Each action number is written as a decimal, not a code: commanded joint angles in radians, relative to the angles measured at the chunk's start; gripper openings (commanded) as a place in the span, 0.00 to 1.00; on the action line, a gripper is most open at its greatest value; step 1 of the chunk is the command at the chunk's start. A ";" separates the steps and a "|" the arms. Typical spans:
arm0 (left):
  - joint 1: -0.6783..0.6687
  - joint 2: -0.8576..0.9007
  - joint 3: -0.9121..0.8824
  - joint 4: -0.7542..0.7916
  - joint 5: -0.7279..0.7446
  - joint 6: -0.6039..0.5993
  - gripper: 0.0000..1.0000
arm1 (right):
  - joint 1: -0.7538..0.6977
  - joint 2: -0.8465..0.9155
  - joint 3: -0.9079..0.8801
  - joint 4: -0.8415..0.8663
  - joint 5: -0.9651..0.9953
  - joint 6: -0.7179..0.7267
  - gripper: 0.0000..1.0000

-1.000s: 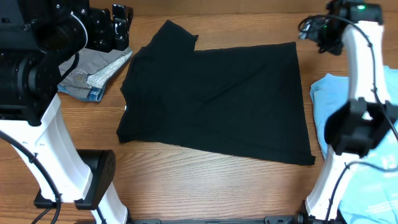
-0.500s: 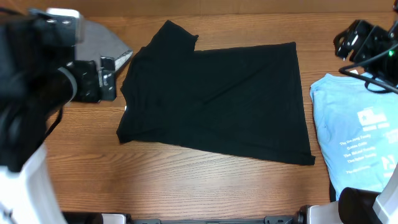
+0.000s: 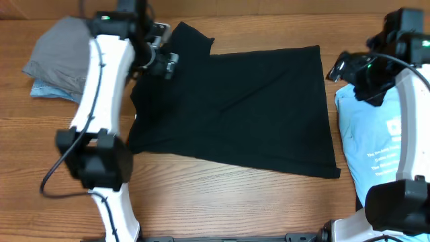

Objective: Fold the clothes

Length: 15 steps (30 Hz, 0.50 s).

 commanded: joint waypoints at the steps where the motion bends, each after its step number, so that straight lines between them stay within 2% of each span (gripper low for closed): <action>1: -0.056 0.117 0.004 0.061 0.031 0.067 0.89 | -0.002 -0.012 -0.106 0.037 -0.009 0.000 0.90; 4: -0.085 0.193 0.004 0.080 -0.008 0.085 0.87 | -0.002 -0.012 -0.170 0.058 -0.009 0.000 0.89; 9: -0.114 0.298 0.004 0.097 -0.143 0.084 0.76 | -0.002 -0.012 -0.224 0.072 -0.009 0.000 0.89; 15: -0.116 0.338 0.004 0.153 -0.147 0.084 0.76 | -0.001 -0.012 -0.234 0.092 -0.008 0.000 0.89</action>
